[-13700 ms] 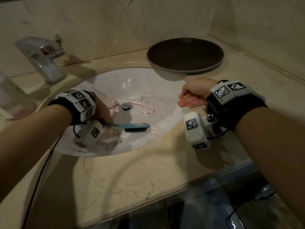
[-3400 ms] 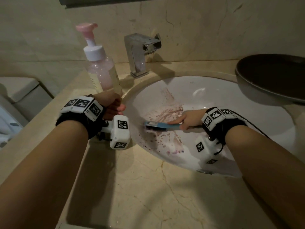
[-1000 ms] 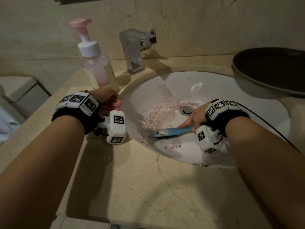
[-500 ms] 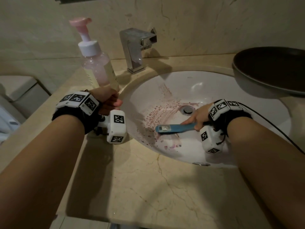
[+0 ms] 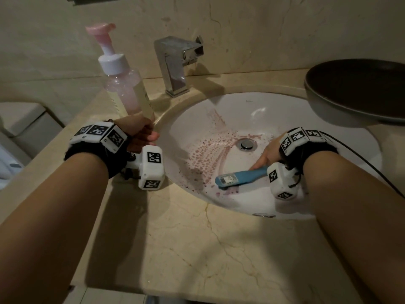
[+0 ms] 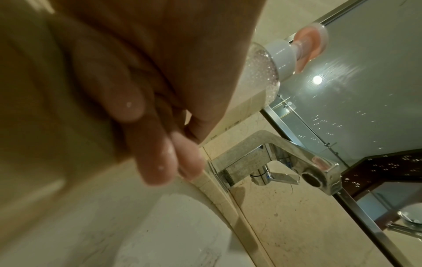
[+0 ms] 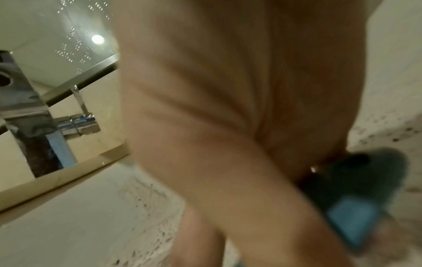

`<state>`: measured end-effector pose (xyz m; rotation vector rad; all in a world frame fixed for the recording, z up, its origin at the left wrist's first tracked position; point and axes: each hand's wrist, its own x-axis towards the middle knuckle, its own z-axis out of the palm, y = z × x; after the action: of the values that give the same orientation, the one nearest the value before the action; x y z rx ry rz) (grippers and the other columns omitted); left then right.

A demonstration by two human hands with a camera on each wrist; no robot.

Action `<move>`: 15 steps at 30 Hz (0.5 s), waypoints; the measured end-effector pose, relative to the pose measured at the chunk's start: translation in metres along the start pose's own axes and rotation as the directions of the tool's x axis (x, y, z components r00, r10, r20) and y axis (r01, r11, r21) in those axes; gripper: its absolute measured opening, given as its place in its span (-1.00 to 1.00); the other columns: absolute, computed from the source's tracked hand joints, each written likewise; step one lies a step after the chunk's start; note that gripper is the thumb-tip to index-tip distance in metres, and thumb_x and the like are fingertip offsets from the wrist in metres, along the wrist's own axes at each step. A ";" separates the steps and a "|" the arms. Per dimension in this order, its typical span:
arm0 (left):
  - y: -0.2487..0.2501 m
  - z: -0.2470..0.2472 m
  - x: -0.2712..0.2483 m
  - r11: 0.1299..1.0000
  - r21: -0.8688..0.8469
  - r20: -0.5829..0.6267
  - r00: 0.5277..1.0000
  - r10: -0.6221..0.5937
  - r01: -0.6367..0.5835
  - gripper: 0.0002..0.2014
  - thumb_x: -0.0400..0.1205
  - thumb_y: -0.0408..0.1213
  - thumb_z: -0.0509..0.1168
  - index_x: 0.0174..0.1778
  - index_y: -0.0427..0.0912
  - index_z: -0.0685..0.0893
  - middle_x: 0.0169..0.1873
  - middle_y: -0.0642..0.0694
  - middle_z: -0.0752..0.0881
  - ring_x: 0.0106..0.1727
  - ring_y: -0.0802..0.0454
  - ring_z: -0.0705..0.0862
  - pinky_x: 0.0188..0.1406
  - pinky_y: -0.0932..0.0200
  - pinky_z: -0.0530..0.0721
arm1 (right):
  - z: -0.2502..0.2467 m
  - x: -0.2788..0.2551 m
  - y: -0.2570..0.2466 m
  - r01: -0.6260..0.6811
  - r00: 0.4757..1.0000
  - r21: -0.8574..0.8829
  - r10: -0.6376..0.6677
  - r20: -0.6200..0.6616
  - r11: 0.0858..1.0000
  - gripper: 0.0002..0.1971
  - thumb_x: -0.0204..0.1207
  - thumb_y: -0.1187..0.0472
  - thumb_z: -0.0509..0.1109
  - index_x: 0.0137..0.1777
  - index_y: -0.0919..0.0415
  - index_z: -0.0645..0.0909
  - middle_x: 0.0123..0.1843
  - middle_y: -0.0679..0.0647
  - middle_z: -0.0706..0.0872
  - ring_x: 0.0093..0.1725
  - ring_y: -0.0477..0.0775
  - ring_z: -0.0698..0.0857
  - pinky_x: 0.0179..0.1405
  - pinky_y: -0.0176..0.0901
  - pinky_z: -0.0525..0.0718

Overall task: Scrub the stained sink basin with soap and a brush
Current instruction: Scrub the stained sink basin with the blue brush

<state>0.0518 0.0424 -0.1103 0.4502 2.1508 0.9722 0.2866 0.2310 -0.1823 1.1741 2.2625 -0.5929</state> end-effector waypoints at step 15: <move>0.001 -0.002 0.002 0.998 0.064 0.035 0.999 -0.006 0.004 -0.63 0.72 -0.17 -0.05 -0.43 -0.10 0.34 -0.84 0.01 0.47 -0.71 0.14 0.32 -0.76 0.45 0.27 | -0.024 -0.024 -0.006 0.178 0.984 -0.381 -0.163 0.072 0.907 -0.44 0.59 0.36 0.24 0.51 -0.16 0.42 0.01 -0.15 0.65 -0.15 -0.09 0.51 -0.15 -0.30 0.45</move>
<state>0.0487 0.0430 -0.1100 0.4890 2.1558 0.8881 0.2878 0.2278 -0.1481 0.7690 2.3247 -0.2088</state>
